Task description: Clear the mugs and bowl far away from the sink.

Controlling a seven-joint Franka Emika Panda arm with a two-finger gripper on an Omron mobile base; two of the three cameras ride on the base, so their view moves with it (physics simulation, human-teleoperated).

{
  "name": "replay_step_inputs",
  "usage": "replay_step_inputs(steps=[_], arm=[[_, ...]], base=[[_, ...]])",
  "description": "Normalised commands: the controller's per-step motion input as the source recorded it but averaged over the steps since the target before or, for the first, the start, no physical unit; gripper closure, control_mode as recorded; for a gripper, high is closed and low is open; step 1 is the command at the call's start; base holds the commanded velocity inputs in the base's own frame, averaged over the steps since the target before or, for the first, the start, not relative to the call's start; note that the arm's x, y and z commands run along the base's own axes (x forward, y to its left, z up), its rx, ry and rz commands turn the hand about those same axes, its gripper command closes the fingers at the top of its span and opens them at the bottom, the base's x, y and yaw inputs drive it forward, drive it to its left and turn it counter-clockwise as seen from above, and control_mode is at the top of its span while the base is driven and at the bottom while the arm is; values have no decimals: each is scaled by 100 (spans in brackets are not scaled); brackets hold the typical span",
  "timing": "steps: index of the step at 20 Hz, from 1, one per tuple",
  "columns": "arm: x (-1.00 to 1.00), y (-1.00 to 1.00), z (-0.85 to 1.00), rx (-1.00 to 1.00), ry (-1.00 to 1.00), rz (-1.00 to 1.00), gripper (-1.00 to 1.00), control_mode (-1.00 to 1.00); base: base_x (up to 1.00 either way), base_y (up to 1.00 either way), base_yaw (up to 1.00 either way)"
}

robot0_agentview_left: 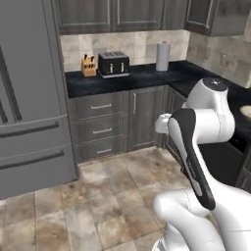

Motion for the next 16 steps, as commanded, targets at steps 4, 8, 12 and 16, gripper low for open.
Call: replay_step_inputs(steps=[4, 8, 12, 16], arm=[[0, 0, 0, 0, 0, 0, -100, 100], [0, 0, 0, 0, 0, 0, -100, 100], [0, 0, 0, 0, 0, 0, -100, 100], [0, 0, 0, 0, 0, 0, -100, 100]], base=[[52, -2, -38], [56, -28, -14], [49, -53, -17], [34, -73, -30]])
